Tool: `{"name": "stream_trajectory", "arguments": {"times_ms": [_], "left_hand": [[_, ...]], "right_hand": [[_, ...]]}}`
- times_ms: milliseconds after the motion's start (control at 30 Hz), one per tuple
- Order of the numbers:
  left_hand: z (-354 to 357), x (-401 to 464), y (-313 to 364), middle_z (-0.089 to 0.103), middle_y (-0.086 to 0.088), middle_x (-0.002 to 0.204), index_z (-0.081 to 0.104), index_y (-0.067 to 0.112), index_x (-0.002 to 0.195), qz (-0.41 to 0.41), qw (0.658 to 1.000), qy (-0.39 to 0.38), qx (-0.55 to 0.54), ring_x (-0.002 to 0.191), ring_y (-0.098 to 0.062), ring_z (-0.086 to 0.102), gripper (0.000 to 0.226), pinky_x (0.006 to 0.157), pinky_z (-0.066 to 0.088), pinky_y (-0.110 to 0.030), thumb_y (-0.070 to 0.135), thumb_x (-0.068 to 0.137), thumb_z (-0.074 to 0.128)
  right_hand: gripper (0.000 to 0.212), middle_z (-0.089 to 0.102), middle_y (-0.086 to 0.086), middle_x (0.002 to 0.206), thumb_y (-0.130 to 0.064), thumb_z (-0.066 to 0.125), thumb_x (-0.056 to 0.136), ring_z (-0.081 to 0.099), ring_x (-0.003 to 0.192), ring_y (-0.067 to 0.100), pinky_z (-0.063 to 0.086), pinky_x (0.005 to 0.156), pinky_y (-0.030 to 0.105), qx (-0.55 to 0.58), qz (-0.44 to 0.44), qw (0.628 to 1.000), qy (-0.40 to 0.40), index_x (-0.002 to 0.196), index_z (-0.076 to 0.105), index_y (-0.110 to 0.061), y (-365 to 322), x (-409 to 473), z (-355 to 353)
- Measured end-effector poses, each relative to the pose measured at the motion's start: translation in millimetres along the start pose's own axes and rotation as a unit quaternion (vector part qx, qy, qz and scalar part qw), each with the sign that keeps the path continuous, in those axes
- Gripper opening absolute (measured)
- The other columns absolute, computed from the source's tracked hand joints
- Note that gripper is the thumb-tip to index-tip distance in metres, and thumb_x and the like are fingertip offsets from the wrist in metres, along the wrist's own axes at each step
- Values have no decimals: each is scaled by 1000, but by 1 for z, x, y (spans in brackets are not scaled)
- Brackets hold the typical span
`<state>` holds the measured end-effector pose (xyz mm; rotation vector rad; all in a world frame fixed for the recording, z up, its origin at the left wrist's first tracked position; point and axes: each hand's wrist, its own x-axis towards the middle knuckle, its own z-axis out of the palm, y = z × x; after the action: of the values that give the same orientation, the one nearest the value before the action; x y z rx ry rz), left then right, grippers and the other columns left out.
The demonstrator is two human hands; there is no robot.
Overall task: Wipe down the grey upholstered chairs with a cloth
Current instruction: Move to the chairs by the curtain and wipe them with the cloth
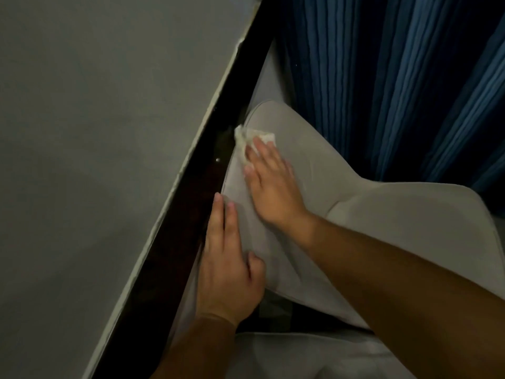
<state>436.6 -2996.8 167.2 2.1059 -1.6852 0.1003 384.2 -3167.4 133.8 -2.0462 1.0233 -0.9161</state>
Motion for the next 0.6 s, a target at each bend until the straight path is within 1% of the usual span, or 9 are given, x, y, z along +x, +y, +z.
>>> {"name": "stream_trajectory", "arguments": {"times_ms": [67, 133, 200, 233, 333, 400, 500, 533, 600], "left_hand": [[4, 0, 2, 6, -12, 170, 30, 4, 158, 7, 997, -4, 74, 154, -27, 14, 75, 121, 14, -38, 27, 87, 40], [7, 1, 3, 12, -19, 167, 33, 0, 155, 19, 992, -2, 124, 153, -34, 16, 71, 119, 14, -47, 26, 90, 41], [9, 2, 5, 19, -25, 165, 37, -3, 153, 31, 985, 2, 168, 152, -37, 18, 67, 121, 14, -48, 28, 93, 44], [9, 3, 5, 21, -26, 164, 39, -4, 152, 37, 983, 4, 182, 151, -38, 19, 66, 122, 15, -47, 28, 94, 47], [10, 4, 6, 24, -28, 162, 41, -4, 150, 49, 980, 9, 195, 151, -41, 20, 67, 125, 17, -45, 29, 93, 53], [11, 5, 5, 24, -28, 162, 40, -4, 151, 49, 981, 15, 187, 152, -41, 18, 68, 127, 11, -43, 30, 92, 53], [12, 6, 2, 24, -28, 162, 44, -2, 149, 48, 982, 20, 180, 152, -41, 16, 69, 128, 4, -39, 29, 88, 54], [13, 6, 0, 24, -29, 161, 46, -1, 148, 51, 982, 21, 180, 152, -42, 15, 69, 128, 3, -40, 29, 87, 55], [14, 7, 0, 26, -30, 160, 50, 0, 145, 59, 982, 25, 180, 151, -44, 16, 67, 127, 3, -41, 28, 84, 58]], "right_hand": [[51, 10, -10, 163, -43, 18, 105, 2, 149, 11, 9, 121, 43, 46, 59, 997, -4, 153, 18, -30, 3, 26, -5], [49, 15, -8, 162, -41, 22, 105, 6, 149, 11, 7, 122, 34, 125, 92, 988, 7, 153, 23, -27, 1, 34, -8], [49, 23, -12, 158, -42, 26, 104, 14, 148, 10, 10, 119, 25, 198, 93, 975, 36, 151, 29, -26, -3, 20, -10], [49, 25, -17, 154, -43, 28, 103, 16, 147, 7, 11, 116, 22, 208, 73, 975, 39, 150, 29, -28, -5, 6, -10], [45, 19, -26, 152, -41, 31, 104, 13, 147, 1, 9, 117, 14, 194, -13, 981, 4, 148, 23, -35, 3, -51, 2], [46, 15, -25, 156, -38, 32, 105, 13, 146, -1, 9, 118, 16, 198, 21, 980, -10, 150, 22, -36, 23, -86, 17], [51, 20, -14, 160, -37, 30, 105, 19, 145, 3, 17, 121, 33, 240, 141, 961, -9, 154, 22, -28, 47, -117, 39], [52, 23, -13, 159, -39, 30, 104, 22, 145, 4, 19, 121, 34, 262, 173, 950, -6, 154, 22, -27, 50, -120, 44], [55, 24, -13, 159, -45, 27, 102, 24, 144, 4, 14, 119, 21, 220, 194, 956, -5, 153, 23, -28, 55, -120, 50]]}}
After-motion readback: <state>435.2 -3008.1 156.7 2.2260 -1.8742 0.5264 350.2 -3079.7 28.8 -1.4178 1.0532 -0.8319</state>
